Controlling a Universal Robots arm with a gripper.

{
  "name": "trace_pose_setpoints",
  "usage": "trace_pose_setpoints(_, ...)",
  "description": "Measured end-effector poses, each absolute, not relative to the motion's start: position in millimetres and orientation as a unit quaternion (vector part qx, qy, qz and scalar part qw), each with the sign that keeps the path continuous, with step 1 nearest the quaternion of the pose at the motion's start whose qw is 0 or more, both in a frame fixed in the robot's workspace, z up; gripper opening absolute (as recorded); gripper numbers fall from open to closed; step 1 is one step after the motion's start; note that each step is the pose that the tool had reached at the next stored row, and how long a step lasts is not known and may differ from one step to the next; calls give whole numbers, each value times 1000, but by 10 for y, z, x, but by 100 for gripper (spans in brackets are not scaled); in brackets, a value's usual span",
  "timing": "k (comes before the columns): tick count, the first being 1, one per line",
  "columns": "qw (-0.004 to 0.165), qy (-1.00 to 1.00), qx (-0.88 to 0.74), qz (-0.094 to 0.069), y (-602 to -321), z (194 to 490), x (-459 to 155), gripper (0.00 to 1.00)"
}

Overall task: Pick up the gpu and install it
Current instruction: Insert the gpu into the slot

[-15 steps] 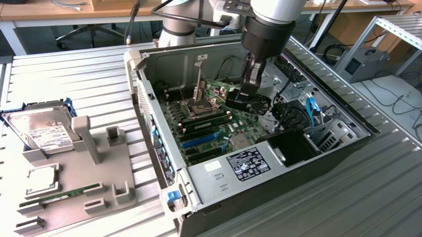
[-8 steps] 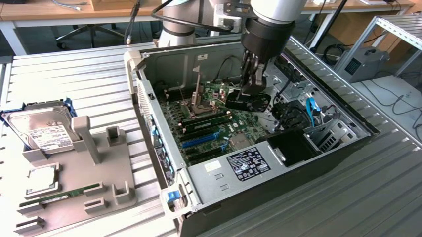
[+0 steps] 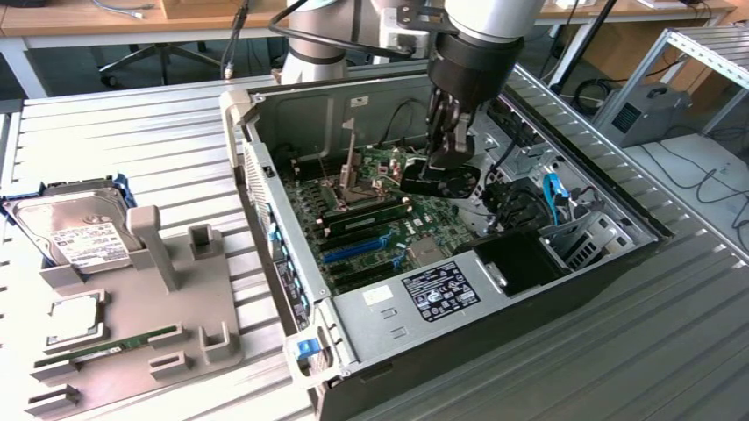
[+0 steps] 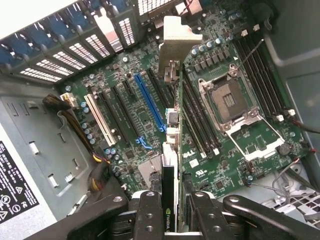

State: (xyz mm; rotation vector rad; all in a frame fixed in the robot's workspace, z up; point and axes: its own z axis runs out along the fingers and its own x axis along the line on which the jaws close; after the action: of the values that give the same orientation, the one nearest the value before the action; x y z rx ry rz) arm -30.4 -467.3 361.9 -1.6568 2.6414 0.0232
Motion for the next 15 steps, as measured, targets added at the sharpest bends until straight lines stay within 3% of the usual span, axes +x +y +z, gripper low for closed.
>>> trace_pose_setpoints(15, 12, 835, -550, 8, -4674, 3619, -304, 26)
